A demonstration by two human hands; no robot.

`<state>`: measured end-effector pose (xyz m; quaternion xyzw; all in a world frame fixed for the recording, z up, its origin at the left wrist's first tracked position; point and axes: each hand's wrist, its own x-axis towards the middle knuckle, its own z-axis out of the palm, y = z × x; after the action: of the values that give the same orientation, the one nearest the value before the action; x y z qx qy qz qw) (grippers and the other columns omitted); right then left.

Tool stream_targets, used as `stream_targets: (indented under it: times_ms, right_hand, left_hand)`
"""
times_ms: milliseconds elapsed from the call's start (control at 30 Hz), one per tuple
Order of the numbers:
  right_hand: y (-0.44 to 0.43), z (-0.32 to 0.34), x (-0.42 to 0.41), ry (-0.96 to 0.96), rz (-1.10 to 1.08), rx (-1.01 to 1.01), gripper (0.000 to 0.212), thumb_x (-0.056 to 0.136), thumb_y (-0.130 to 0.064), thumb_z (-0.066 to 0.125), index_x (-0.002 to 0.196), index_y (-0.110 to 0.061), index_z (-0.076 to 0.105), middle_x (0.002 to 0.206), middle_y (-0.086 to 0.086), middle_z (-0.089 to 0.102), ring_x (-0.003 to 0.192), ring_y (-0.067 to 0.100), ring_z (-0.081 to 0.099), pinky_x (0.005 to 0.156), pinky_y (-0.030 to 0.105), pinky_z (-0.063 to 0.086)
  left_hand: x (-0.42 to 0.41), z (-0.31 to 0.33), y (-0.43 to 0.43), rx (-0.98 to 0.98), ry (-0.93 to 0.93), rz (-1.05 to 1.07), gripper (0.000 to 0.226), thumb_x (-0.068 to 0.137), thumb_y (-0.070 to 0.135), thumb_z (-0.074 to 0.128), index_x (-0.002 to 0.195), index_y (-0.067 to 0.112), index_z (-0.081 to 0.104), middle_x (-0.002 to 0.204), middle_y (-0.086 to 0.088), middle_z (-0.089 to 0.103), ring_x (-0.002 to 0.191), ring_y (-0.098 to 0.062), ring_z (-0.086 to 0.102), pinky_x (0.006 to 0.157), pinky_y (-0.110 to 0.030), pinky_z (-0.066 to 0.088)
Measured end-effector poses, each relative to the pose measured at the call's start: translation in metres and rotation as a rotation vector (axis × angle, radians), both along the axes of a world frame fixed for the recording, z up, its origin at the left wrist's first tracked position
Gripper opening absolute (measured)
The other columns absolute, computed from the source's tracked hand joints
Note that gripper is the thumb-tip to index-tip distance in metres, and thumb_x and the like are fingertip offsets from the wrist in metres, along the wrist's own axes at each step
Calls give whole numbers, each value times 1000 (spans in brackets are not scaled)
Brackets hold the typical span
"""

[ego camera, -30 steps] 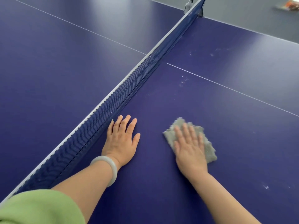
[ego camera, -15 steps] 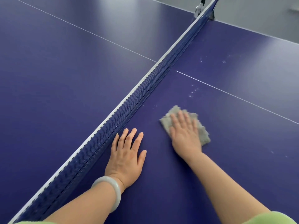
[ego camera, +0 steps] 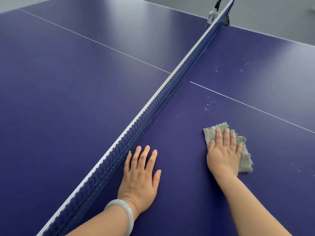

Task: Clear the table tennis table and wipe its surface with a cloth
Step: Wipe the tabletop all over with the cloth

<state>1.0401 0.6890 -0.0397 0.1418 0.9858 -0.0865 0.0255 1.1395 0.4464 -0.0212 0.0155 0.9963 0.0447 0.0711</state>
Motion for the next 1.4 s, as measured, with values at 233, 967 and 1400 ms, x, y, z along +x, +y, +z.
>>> stream_targets:
  times_ms: [233, 967, 1400]
  right_hand:
    - [4, 1, -2, -64, 14, 31, 58, 102, -39, 6, 157, -29, -7, 165, -5, -12, 150, 14, -18, 122, 42, -12]
    - [-86, 10, -118, -27, 587, 40, 50, 106, -41, 19, 155, -42, 13, 166, -5, -1, 152, 16, -9, 121, 47, -11]
    - [-86, 7, -113, -10, 519, 85, 54, 105, -41, 10, 158, -32, 4, 166, 0, -3, 152, 19, -11, 120, 46, -15]
  left_hand:
    - [-8, 5, 0, -3, -41, -97, 61, 94, 43, 28, 138, 11, 55, 140, -14, 54, 133, -37, 47, 110, -58, 34]
    - [-80, 3, -2, 1, -1, -131, 63, 90, 47, 32, 137, 13, 57, 142, -10, 53, 134, -30, 47, 109, -52, 39]
    - [-79, 0, -1, -8, 77, -140, 63, 90, 45, 31, 134, 10, 58, 142, -13, 53, 133, -33, 48, 108, -54, 37]
